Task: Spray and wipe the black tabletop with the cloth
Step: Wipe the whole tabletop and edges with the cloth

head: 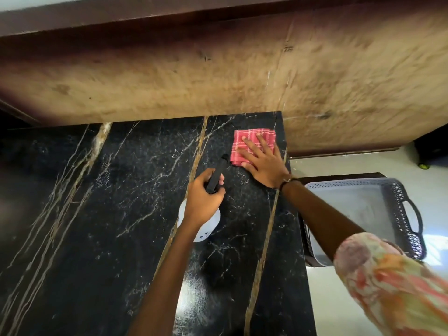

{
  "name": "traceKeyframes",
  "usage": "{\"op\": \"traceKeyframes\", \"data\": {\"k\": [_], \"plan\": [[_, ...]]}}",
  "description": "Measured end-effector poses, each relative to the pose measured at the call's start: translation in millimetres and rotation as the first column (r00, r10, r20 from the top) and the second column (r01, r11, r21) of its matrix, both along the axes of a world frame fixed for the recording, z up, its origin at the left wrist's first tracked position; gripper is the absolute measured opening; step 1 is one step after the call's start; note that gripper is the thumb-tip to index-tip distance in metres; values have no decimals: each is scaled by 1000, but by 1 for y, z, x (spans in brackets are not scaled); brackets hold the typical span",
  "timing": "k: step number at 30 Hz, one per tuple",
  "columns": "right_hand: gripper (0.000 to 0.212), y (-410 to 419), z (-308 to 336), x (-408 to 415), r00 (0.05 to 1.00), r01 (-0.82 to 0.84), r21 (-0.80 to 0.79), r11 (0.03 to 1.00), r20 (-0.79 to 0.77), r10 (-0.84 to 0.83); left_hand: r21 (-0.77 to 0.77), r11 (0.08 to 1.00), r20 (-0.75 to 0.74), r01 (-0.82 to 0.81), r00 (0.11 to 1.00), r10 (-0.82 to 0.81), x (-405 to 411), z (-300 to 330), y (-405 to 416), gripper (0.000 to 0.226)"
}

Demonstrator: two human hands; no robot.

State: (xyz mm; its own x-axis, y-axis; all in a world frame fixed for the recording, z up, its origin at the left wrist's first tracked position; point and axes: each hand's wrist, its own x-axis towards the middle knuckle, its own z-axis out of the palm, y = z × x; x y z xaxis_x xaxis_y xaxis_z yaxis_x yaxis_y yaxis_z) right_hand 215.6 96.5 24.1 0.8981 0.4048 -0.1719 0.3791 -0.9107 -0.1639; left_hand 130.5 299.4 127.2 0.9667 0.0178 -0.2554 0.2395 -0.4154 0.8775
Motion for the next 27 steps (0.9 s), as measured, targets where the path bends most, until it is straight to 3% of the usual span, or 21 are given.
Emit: {"op": "traceKeyframes", "data": {"k": [5,7,12,15,18,23,27], "plan": [[53,-13,-10,-35,956,-287,-54,957,49,289,-16,1000,7,11,1000,-11,12,2,5,22],[52,-45,-13,-39,947,-313,-33,949,68,315,-23,1000,-1,10,1000,-10,15,0,11,25],[55,-64,-8,12,998,-27,-28,999,49,29,-37,999,9,24,1000,-24,18,-1,28,26],[66,-26,-1,49,980,200,14,980,-6,-200,-49,999,36,18,999,-16,18,-1,39,22],[63,23,-2,70,960,276,11,961,-51,-275,-45,999,39,10,999,-8,16,-4,52,23],[52,90,-8,66,992,120,-8,993,-34,-121,-33,999,26,-4,1000,4,14,-11,67,21],[56,88,-8,36,990,-140,-20,990,26,140,-34,999,20,-24,999,24,11,-10,69,20]]}}
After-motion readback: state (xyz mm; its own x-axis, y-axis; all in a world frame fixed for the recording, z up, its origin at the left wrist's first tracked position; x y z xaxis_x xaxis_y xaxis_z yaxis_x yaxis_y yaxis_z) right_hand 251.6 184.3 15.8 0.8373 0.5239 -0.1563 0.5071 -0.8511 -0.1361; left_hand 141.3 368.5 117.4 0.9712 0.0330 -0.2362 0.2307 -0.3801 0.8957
